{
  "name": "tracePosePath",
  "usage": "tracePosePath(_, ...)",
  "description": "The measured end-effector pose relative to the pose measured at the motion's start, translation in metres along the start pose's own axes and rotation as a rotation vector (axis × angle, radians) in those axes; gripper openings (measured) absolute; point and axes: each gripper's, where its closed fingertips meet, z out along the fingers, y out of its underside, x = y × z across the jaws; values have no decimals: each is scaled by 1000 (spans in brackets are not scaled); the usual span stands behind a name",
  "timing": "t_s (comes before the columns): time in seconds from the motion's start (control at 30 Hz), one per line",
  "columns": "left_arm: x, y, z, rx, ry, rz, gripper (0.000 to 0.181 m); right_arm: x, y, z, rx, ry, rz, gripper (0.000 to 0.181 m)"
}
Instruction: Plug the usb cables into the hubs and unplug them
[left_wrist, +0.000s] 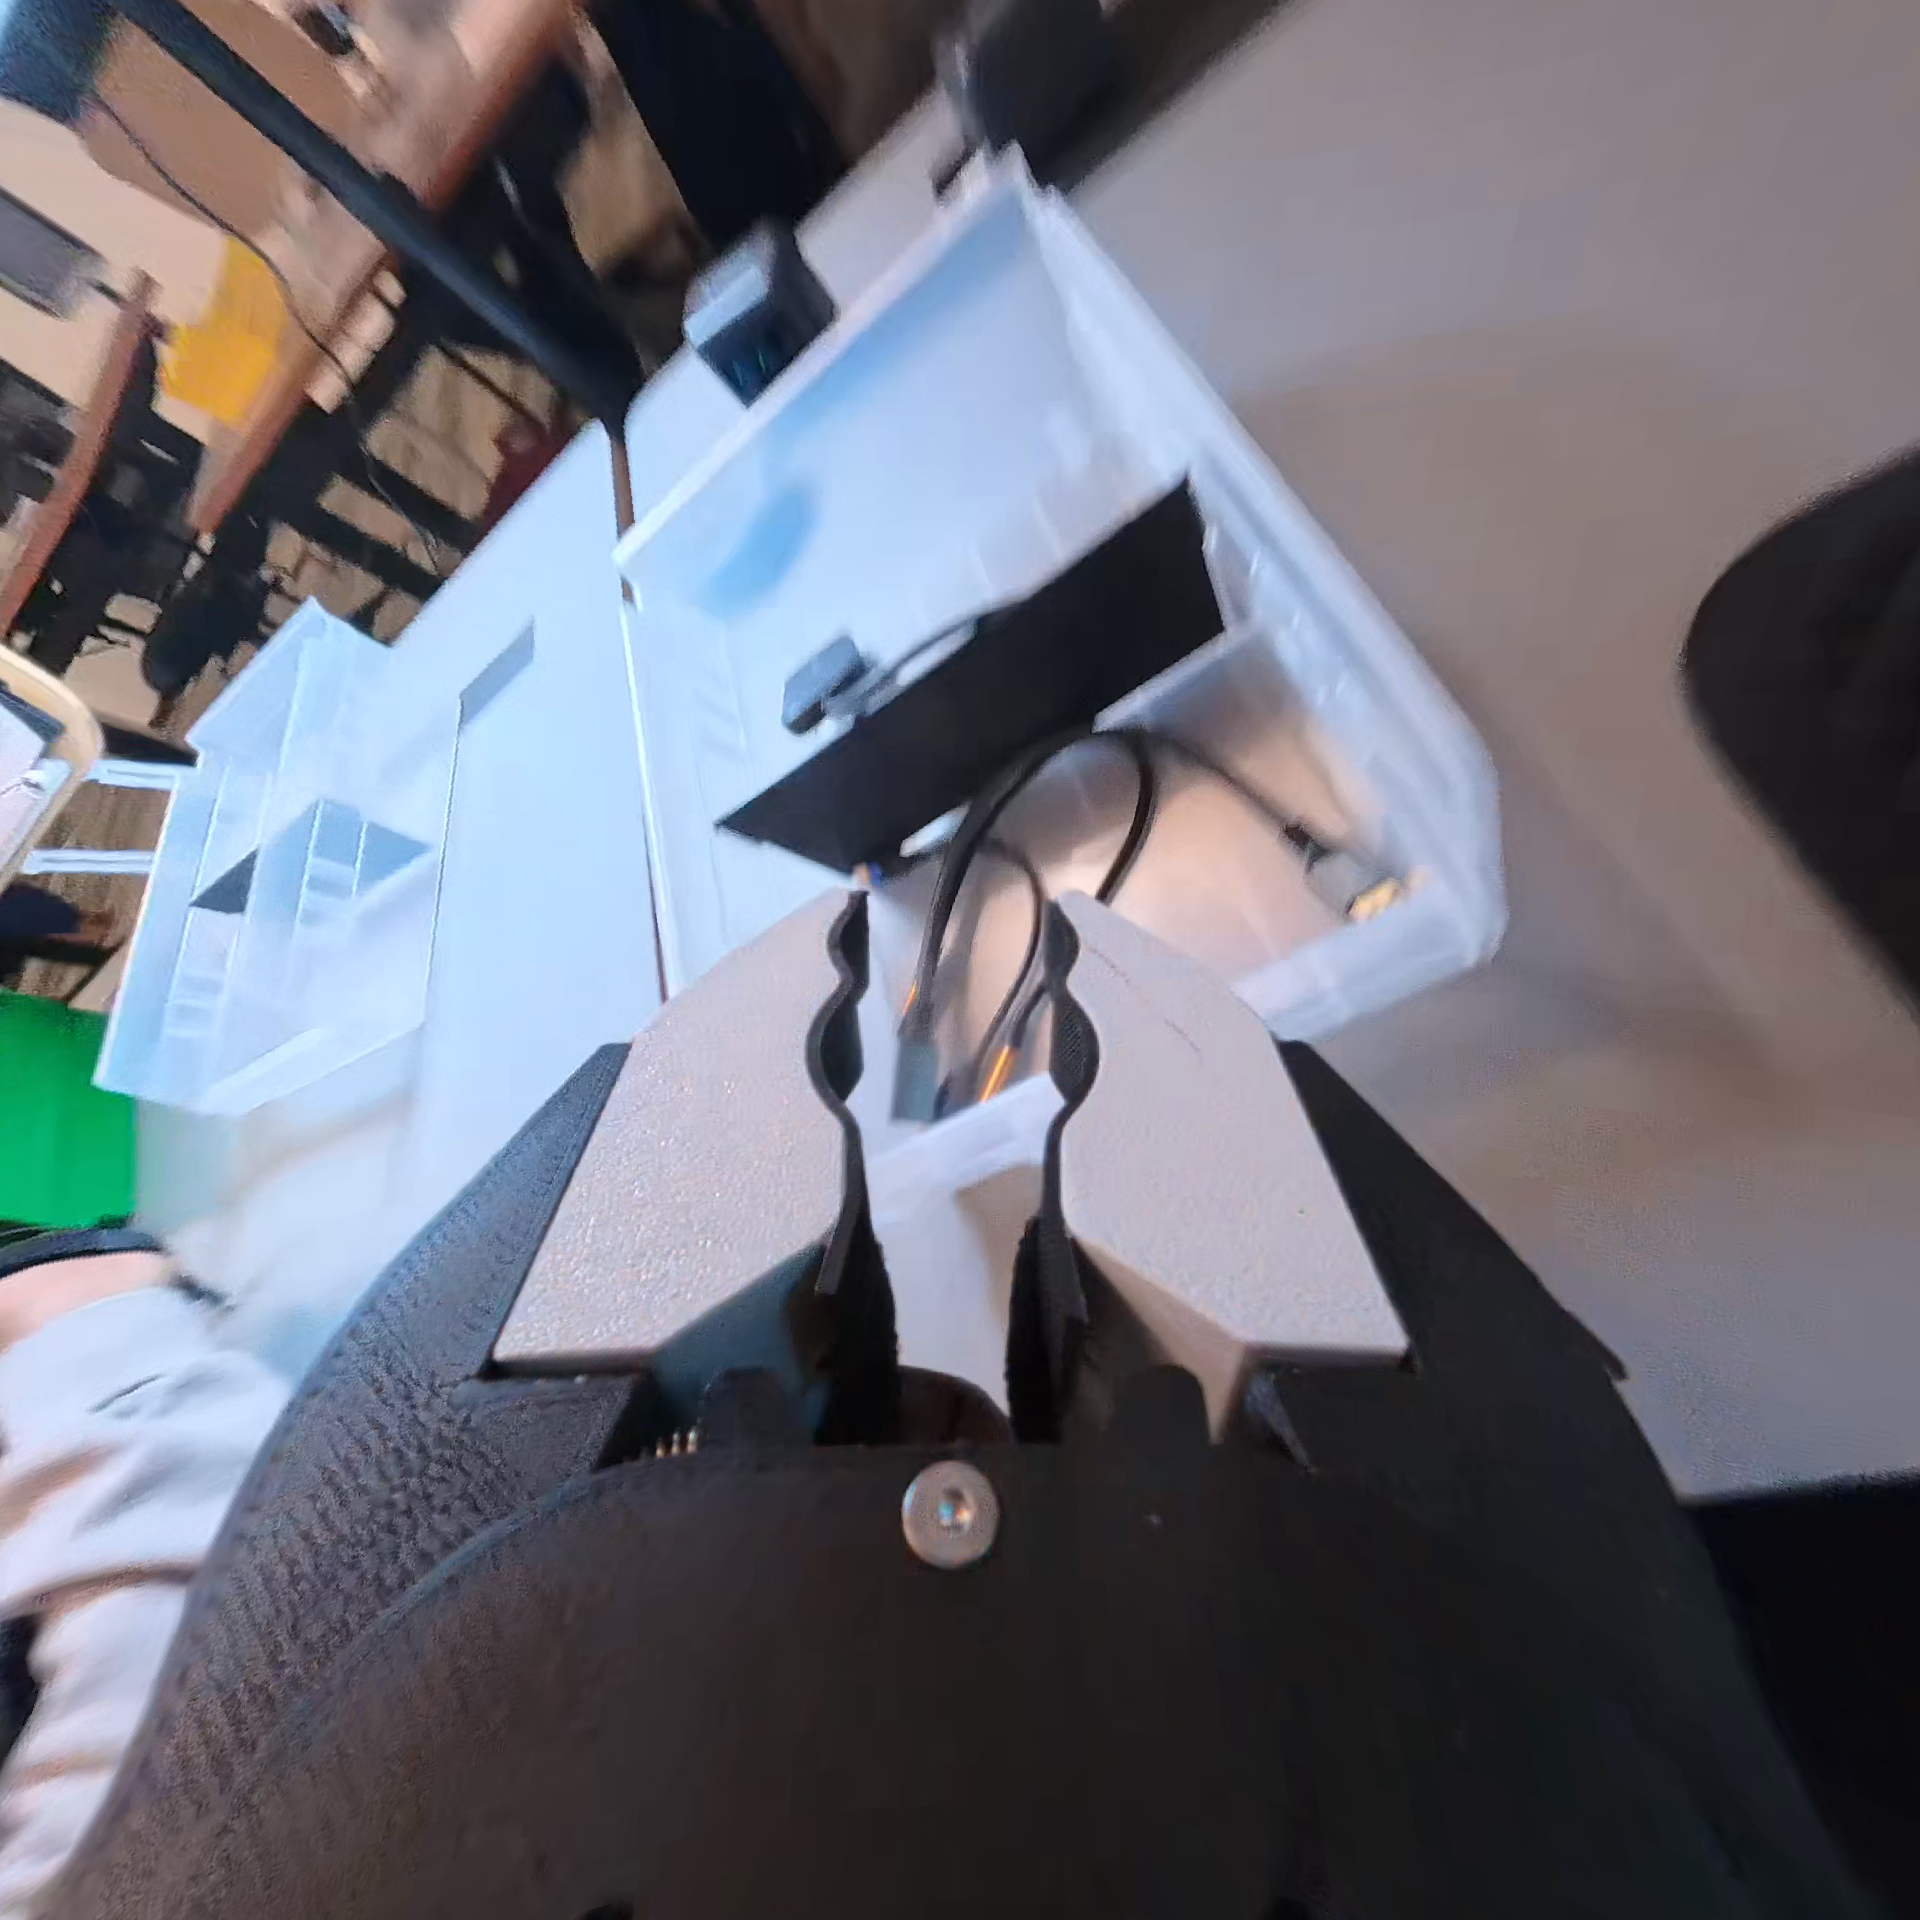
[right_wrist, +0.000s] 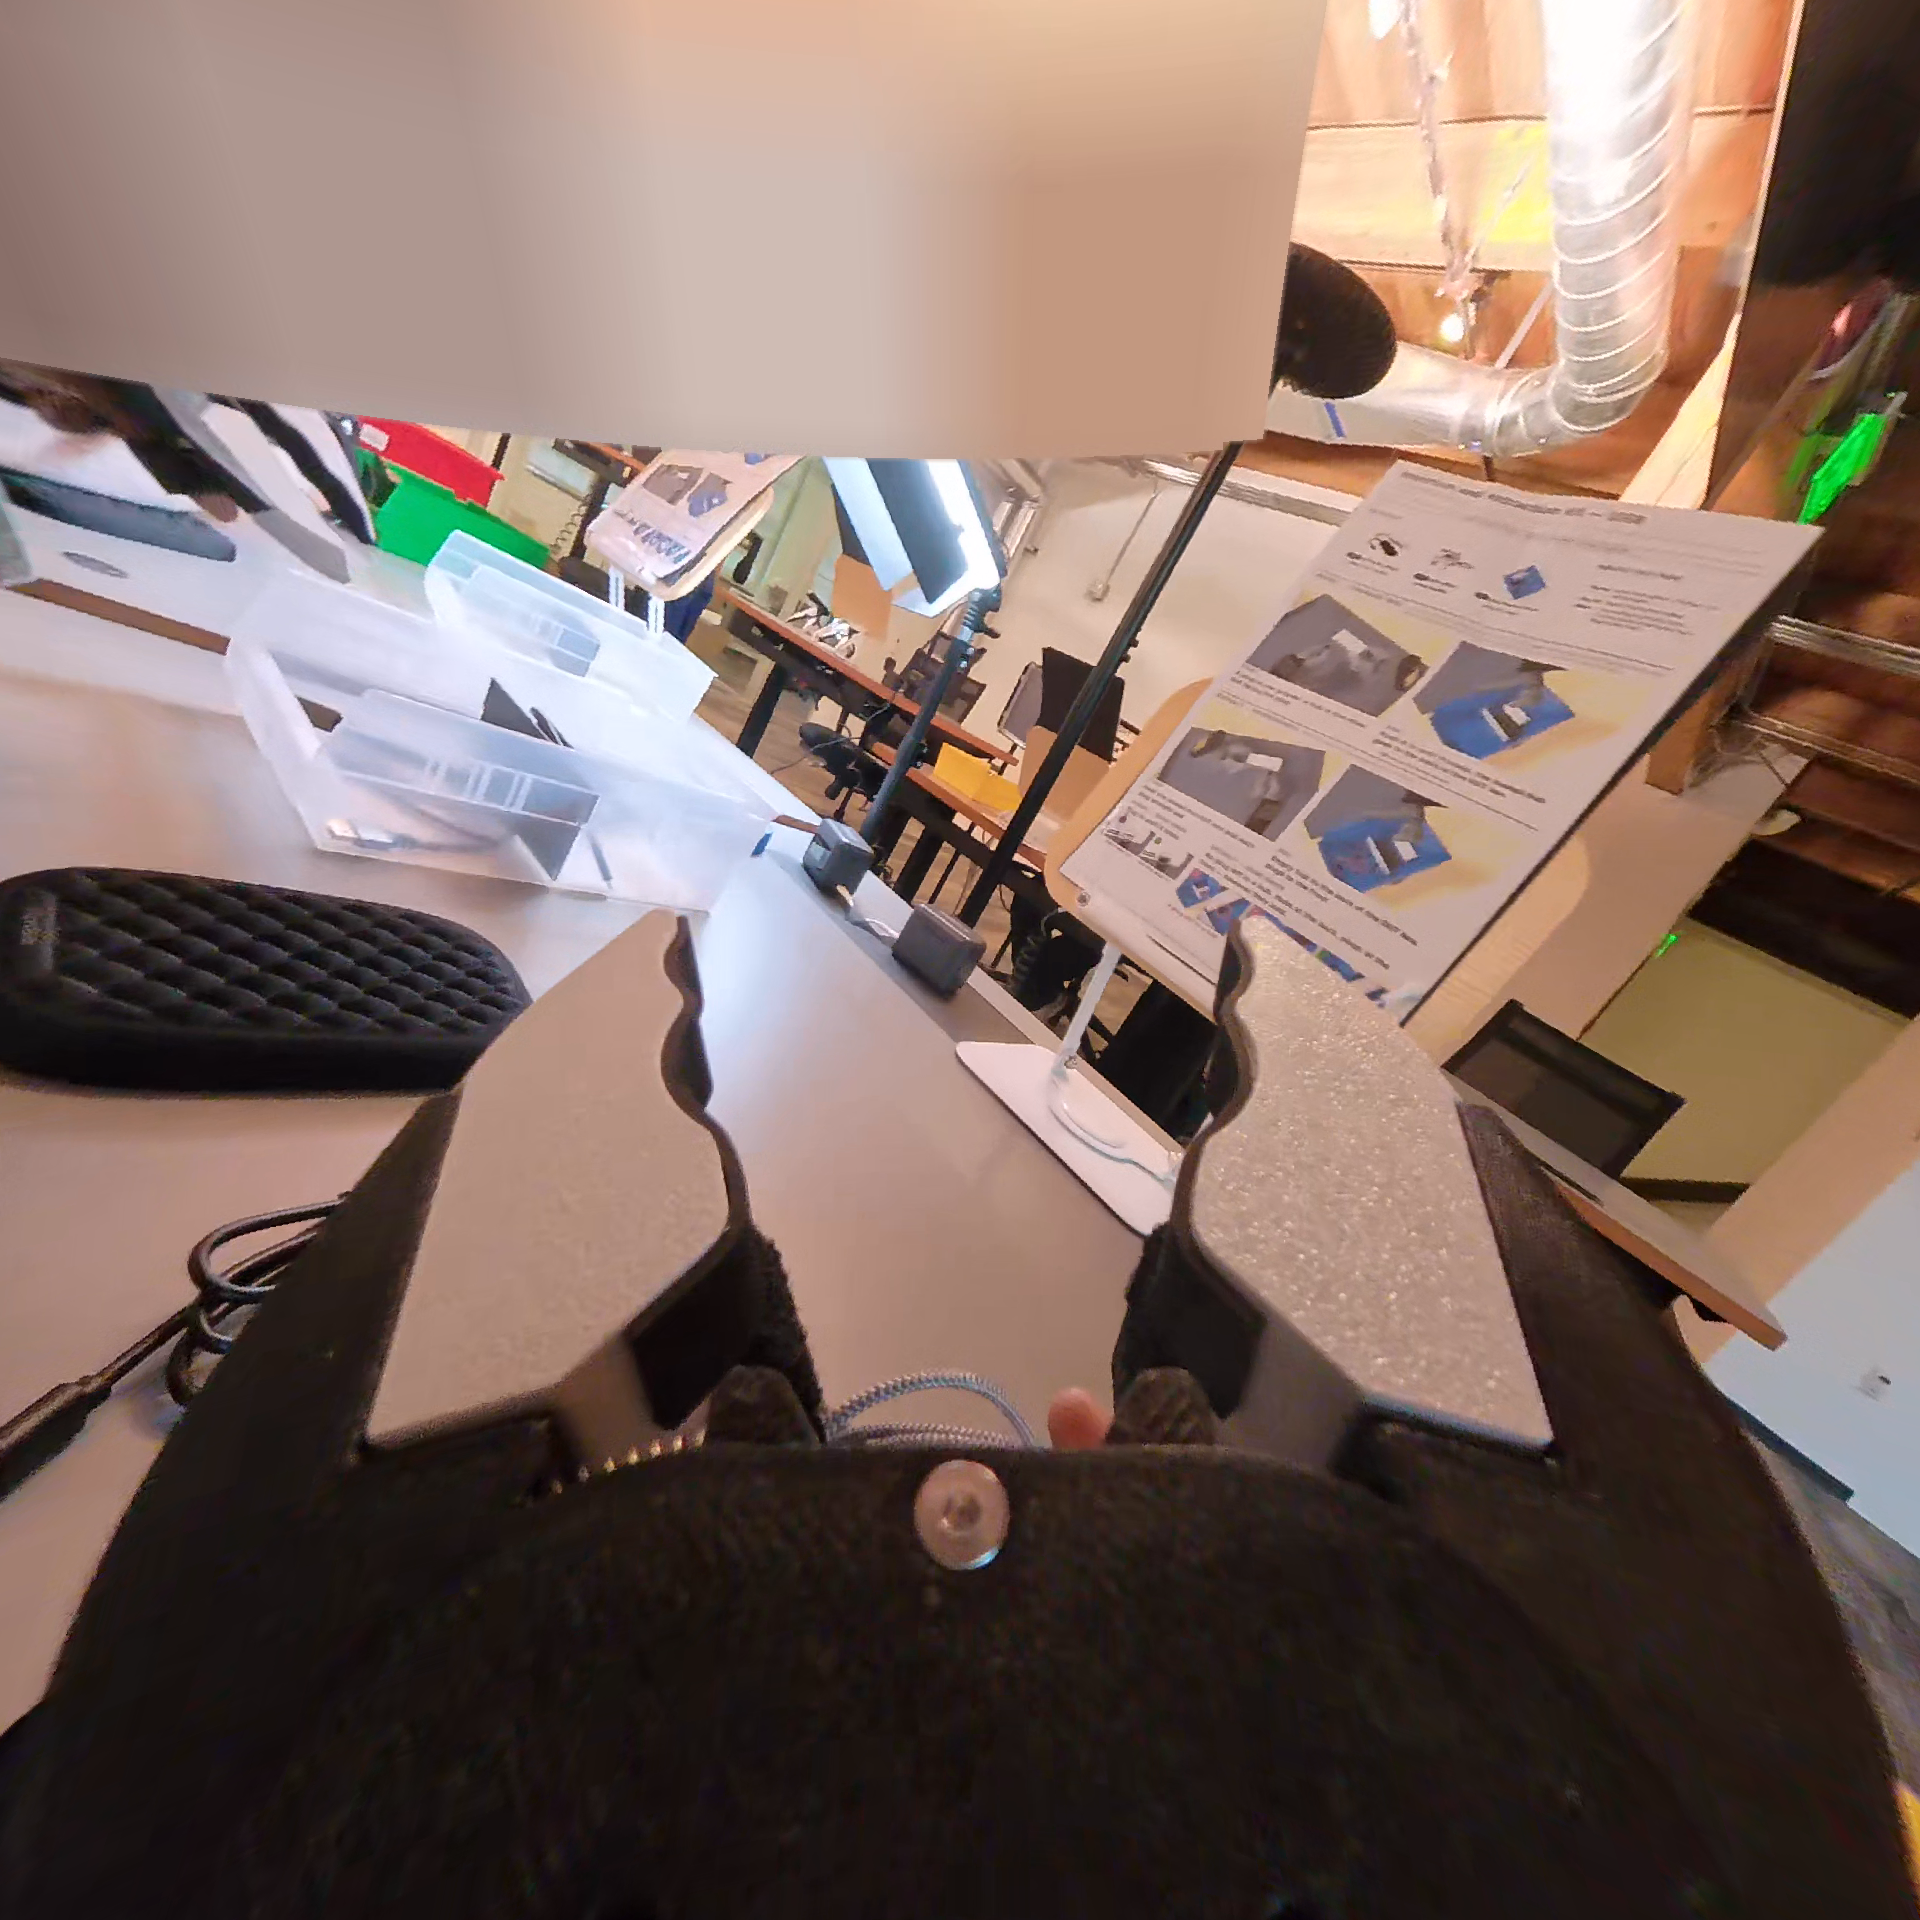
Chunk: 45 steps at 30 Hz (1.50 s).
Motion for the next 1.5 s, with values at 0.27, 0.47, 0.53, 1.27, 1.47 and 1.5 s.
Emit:
tracePosePath(0.27, -5, 45, 63, -370, 370, 131, 30, 0, -3, 2, 15, -15, -22, 88)
tracePosePath(0.47, -13, 72, 108, -540, 356, 145, 30, 5, -2, -6, -16, 15, -47, 83)
tracePosePath(0.53, -13, 73, 115, -536, 342, 137, 30, 7, -3, -9, -26, 23, -61, 83)
tracePosePath(1.27, -54, 37, 72, -326, 7, -42, 6, 1, 2, 6, -78, 3, -112, 78)
tracePosePath(1.47, -89, -34, 20, 317, -302, -282, 6, -15, -3, 18, -19, -65, -55, 78)
tracePosePath(1.5, -86, -40, 13, 411, -298, -358, 6, -19, -7, 21, 15, -78, -25, 78)
